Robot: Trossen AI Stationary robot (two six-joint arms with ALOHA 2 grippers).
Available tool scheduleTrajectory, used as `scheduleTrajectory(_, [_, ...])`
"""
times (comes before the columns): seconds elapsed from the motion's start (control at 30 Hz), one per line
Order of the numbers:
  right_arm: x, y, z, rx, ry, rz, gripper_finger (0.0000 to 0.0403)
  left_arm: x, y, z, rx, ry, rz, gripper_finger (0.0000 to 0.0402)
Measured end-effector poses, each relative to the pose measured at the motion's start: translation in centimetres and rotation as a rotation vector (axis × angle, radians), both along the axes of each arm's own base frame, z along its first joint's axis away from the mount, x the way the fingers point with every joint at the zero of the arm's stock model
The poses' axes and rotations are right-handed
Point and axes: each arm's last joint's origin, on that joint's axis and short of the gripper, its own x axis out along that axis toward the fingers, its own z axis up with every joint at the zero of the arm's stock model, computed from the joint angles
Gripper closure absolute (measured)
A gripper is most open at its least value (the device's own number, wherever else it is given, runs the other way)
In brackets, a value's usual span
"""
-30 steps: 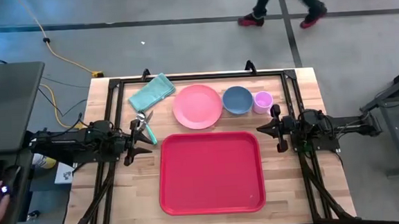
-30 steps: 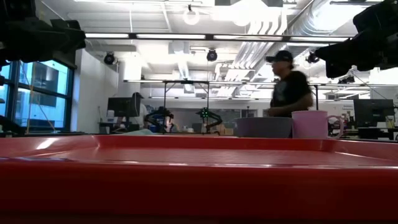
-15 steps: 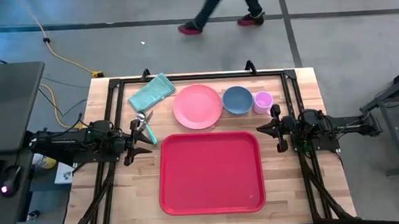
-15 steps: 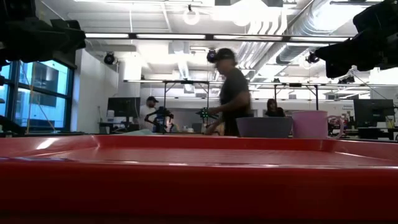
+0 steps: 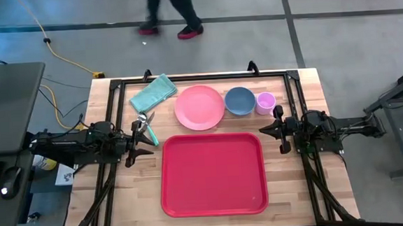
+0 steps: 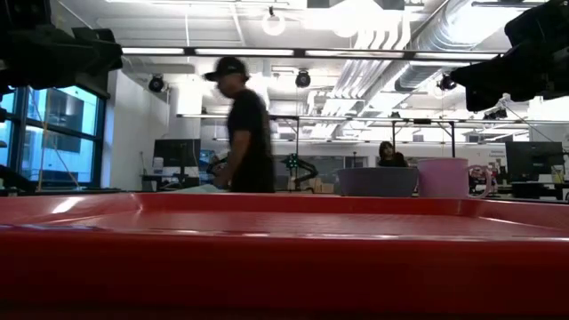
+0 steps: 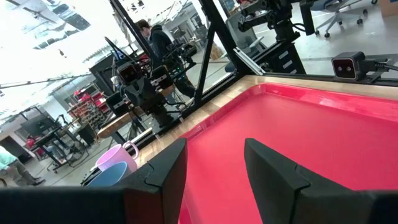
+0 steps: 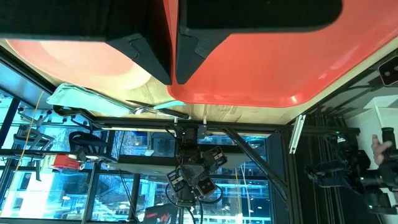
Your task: Set up tray
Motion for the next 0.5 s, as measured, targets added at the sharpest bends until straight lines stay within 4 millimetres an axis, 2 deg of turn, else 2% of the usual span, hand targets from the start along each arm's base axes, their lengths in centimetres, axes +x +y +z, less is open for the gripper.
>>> scheduleTrajectory(0.23, [0.00, 0.00, 0.00, 0.000, 0.000, 0.000, 0.0402, 0.00, 0.00, -0.01, -0.018, 0.006, 0.000, 0.0208])
scheduleTrajectory(0.5, [0.00, 0.00, 0.01, 0.000, 0.000, 0.000, 0.0402, 0.06, 0.21, -0.06, -0.247, 0.067, 0.071, 0.0208])
